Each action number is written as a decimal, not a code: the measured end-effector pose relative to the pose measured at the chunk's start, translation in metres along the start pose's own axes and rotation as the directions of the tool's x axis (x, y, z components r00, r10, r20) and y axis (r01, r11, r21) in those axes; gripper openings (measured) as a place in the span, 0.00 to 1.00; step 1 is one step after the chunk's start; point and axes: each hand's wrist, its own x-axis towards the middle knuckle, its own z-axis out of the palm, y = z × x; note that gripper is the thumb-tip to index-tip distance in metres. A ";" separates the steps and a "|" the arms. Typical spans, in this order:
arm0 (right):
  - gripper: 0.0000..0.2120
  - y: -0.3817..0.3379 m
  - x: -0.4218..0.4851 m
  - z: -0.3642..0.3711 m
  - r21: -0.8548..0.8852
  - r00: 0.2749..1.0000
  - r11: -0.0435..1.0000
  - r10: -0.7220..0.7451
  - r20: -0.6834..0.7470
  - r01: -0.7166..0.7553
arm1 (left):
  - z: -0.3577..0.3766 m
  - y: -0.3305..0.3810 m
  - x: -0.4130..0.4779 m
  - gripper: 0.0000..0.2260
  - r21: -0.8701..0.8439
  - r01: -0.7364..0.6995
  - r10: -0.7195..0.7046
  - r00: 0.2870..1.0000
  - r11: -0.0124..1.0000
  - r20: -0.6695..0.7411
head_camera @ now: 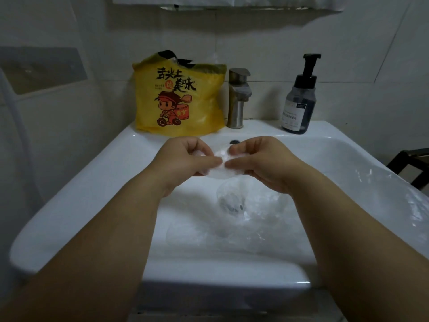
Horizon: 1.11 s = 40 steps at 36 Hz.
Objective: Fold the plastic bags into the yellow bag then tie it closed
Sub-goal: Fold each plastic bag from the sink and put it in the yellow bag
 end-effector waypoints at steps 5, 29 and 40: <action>0.25 0.004 0.003 0.002 -0.308 0.997 0.950 -0.061 -0.040 0.046 | -0.001 -0.001 -0.001 0.11 0.107 -0.057 0.059 0.998 0.993 -0.022; 0.09 -0.003 -0.003 -0.004 -0.262 0.982 0.949 -0.188 -0.015 0.177 | -0.005 -0.003 0.004 0.03 -0.080 -0.096 0.100 0.994 0.992 0.046; 0.07 -0.005 -0.004 -0.009 -0.026 0.998 0.999 -0.047 0.039 0.048 | -0.011 0.000 0.001 0.07 -0.101 -0.031 0.042 0.993 0.994 0.114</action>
